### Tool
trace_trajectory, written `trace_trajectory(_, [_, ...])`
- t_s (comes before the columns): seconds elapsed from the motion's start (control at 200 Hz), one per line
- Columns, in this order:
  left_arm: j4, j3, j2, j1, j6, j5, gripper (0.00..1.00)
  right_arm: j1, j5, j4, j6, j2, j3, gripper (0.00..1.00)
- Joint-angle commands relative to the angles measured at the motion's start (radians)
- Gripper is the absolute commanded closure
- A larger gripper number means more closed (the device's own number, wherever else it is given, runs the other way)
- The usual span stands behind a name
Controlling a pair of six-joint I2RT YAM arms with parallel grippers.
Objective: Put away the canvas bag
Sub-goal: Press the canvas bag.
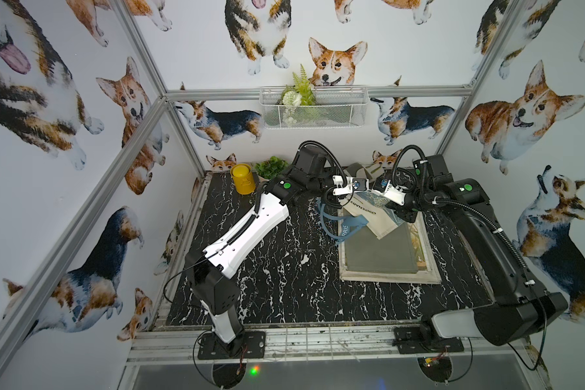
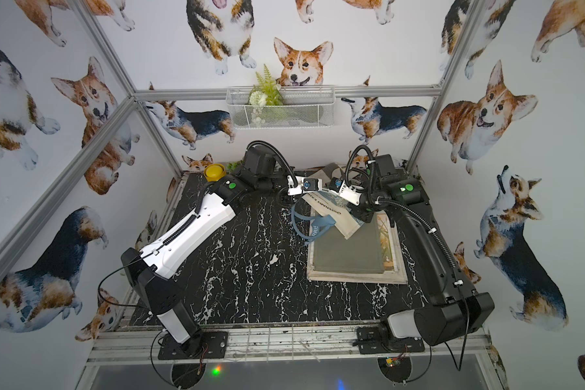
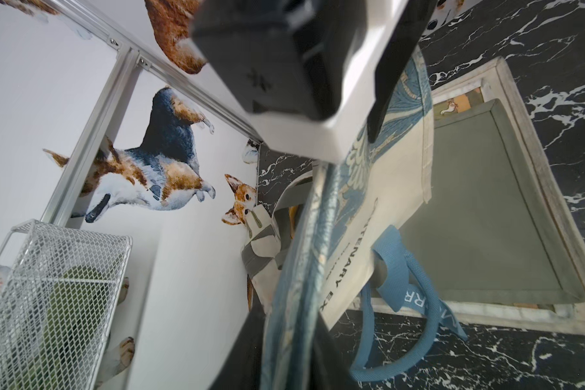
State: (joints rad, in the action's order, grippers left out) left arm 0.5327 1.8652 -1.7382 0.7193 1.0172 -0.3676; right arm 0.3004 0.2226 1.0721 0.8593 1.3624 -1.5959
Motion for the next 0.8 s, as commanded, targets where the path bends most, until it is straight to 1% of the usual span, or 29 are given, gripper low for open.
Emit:
trace_trajectory(0.0, [0.005,-0.008,0.012,-0.020,-0.023,-0.014,1.00,-0.003,0.094,-0.091,-0.029,-0.024,0.027,0.70])
trace_trajectory(0.06, [-0.029,-0.029,0.031,-0.040,-0.048,-0.046,1.00,-0.017,0.155,-0.091,-0.052,-0.031,0.045,0.56])
trace_trajectory(0.12, [-0.086,-0.066,0.058,-0.066,-0.072,-0.103,1.00,-0.044,0.227,-0.115,-0.086,-0.046,0.080,0.47])
trace_trajectory(0.175, [-0.145,-0.109,0.072,-0.093,-0.100,-0.173,1.00,-0.070,0.287,-0.173,-0.135,-0.068,0.130,0.44])
trace_trajectory(0.205, [-0.177,-0.130,0.113,-0.108,-0.121,-0.212,1.00,-0.084,0.318,-0.216,-0.163,-0.083,0.163,0.43])
trace_trajectory(0.25, [-0.224,-0.156,0.137,-0.133,-0.167,-0.269,1.00,-0.098,0.375,-0.273,-0.189,-0.109,0.211,0.40])
trace_trajectory(0.29, [-0.258,-0.171,0.149,-0.155,-0.211,-0.308,1.00,-0.101,0.399,-0.331,-0.219,-0.132,0.255,0.38])
trace_trajectory(0.305, [-0.266,-0.174,0.153,-0.163,-0.224,-0.321,1.00,-0.102,0.405,-0.351,-0.229,-0.140,0.268,0.34])
trace_trajectory(0.325, [-0.275,-0.178,0.159,-0.173,-0.240,-0.340,1.00,-0.102,0.412,-0.374,-0.242,-0.149,0.285,0.32])
trace_trajectory(0.475, [-0.323,-0.211,0.194,-0.219,-0.302,-0.474,1.00,-0.102,0.458,-0.511,-0.299,-0.173,0.367,0.30])
trace_trajectory(0.576, [-0.316,-0.218,0.202,-0.227,-0.325,-0.519,1.00,-0.102,0.485,-0.624,-0.342,-0.171,0.397,0.29])
trace_trajectory(0.681, [-0.300,-0.234,0.213,-0.231,-0.323,-0.527,1.00,-0.103,0.486,-0.775,-0.394,-0.187,0.436,0.29])
trace_trajectory(0.736, [-0.301,-0.246,0.220,-0.235,-0.327,-0.522,1.00,-0.101,0.493,-0.819,-0.399,-0.194,0.447,0.29])
trace_trajectory(0.796, [-0.300,-0.255,0.228,-0.240,-0.333,-0.505,1.00,-0.102,0.500,-0.837,-0.398,-0.197,0.446,0.33])
